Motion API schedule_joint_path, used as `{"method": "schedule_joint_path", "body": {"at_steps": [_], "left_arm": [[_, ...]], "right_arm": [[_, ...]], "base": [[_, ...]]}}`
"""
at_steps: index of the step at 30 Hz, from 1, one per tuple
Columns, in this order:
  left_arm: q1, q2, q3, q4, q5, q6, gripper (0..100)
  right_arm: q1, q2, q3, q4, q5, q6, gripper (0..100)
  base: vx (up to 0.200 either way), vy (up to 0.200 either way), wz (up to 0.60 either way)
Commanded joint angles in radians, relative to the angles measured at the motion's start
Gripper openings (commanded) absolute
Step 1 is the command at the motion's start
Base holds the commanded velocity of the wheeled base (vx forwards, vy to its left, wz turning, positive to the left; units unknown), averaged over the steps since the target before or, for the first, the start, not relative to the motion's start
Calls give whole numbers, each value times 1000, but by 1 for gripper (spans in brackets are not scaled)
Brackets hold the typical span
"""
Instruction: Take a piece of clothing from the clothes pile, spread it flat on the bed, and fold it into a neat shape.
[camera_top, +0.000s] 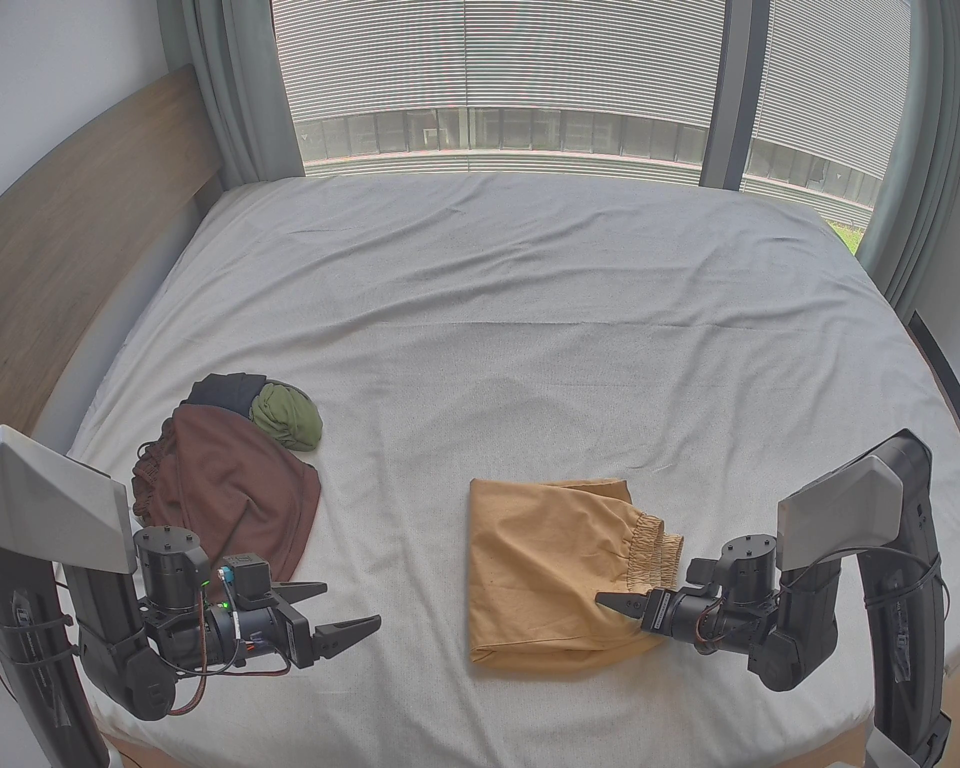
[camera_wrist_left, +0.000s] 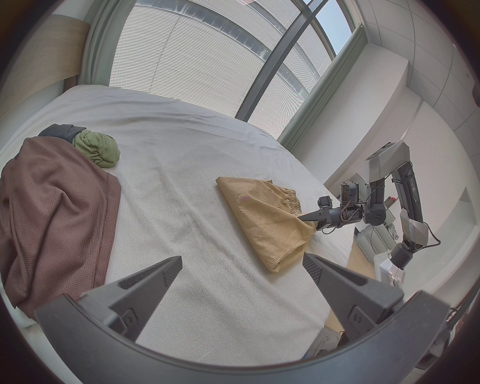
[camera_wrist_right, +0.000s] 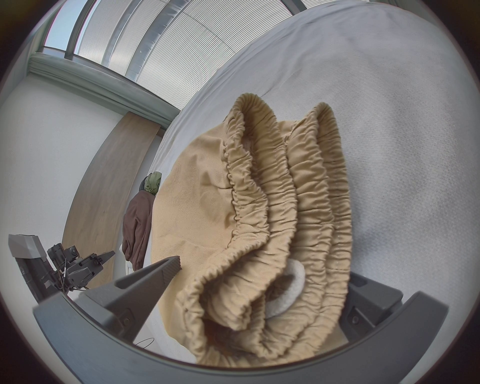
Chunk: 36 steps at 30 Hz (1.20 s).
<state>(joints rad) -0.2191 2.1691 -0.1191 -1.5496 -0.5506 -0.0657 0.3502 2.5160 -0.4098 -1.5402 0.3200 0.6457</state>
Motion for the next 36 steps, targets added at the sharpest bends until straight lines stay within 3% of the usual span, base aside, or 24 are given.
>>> {"method": "schedule_joint_path", "body": {"at_steps": [1, 12, 13, 26, 36], "left_arm": [[1, 3, -1, 0, 0, 0, 100], [6, 1, -1, 0, 1, 0, 100], [6, 1, -1, 0, 1, 0, 100], [12, -2, -2, -1, 0, 0, 100], [43, -8, -7, -1, 0, 0, 100]], "right_arm": [[9, 6, -17, 0, 1, 2, 100], [15, 14, -29, 0, 1, 5, 100], [15, 17, -30, -1, 1, 5, 0], [19, -5, -23, -5, 17, 8, 0], [102, -181, -4, -5, 27, 3, 0]], "base": [[0, 0, 0], [0, 0, 0], [0, 0, 0], [0, 0, 0], [0, 0, 0]]}}
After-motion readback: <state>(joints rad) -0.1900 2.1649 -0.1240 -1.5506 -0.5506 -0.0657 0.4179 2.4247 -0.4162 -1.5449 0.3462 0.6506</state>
